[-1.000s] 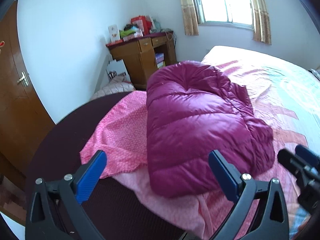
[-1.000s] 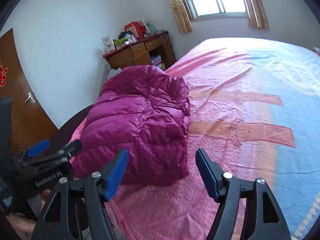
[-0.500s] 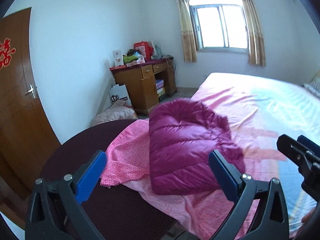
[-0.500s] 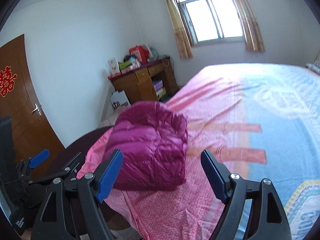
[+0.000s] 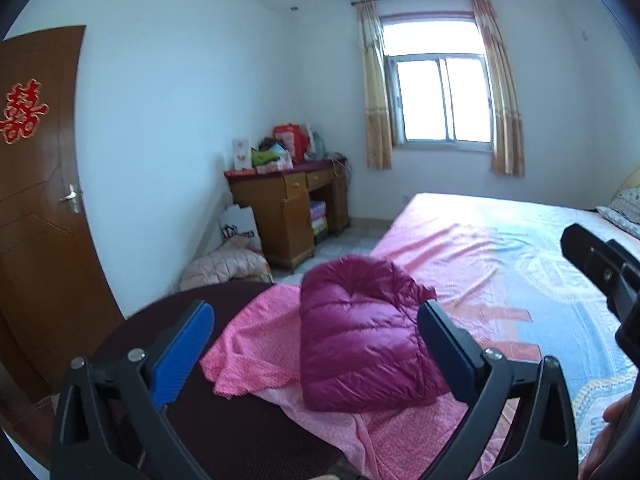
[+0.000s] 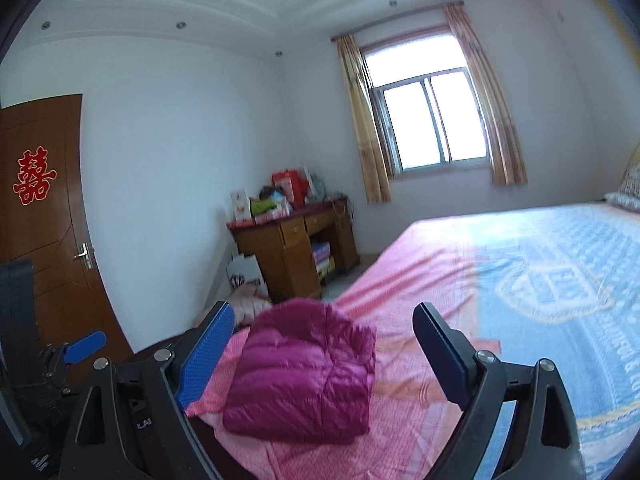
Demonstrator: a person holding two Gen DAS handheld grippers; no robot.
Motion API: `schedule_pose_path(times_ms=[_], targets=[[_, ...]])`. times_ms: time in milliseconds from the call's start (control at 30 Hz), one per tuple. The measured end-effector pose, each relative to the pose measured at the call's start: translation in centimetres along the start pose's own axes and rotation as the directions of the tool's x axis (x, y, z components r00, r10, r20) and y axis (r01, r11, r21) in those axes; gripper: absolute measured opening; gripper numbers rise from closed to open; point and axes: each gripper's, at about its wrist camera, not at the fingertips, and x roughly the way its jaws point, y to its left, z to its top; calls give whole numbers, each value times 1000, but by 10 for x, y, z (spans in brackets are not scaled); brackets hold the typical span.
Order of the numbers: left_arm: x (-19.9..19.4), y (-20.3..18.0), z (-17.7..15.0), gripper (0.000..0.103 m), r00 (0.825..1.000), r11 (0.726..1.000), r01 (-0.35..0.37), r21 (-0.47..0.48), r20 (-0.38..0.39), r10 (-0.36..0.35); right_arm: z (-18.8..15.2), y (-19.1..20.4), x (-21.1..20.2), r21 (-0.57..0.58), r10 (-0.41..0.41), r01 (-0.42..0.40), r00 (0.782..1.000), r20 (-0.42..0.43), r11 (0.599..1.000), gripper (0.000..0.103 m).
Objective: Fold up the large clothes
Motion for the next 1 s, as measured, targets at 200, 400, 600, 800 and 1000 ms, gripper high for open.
schedule_pose_path(times_ms=[200,400,600,800,1000], targets=[[1,4,1,103,1000,999,5,-37,-8,-5,1,5,-6,-15,-12,13,999,31,1000,94],[5,3,-2,103,1000,999,-3,-36,-18,3,-4,4,-3,-7,-20,20,1000,8,1000,95],[3,-1,-3,103,1000,1000,-4,-25,-16,4,-7,2,1,3,-12,12,1000,-15,1000,95],[2,-1,-4,103,1000,999,1,-35,-18,-2,-9,6,-3,-8,-20,20,1000,-12,1000,95],[2,-4,-5,103,1000,1000,12,-21,-18,-13,-11,5,-2,4,-19,19,1000,-22,1000,95]])
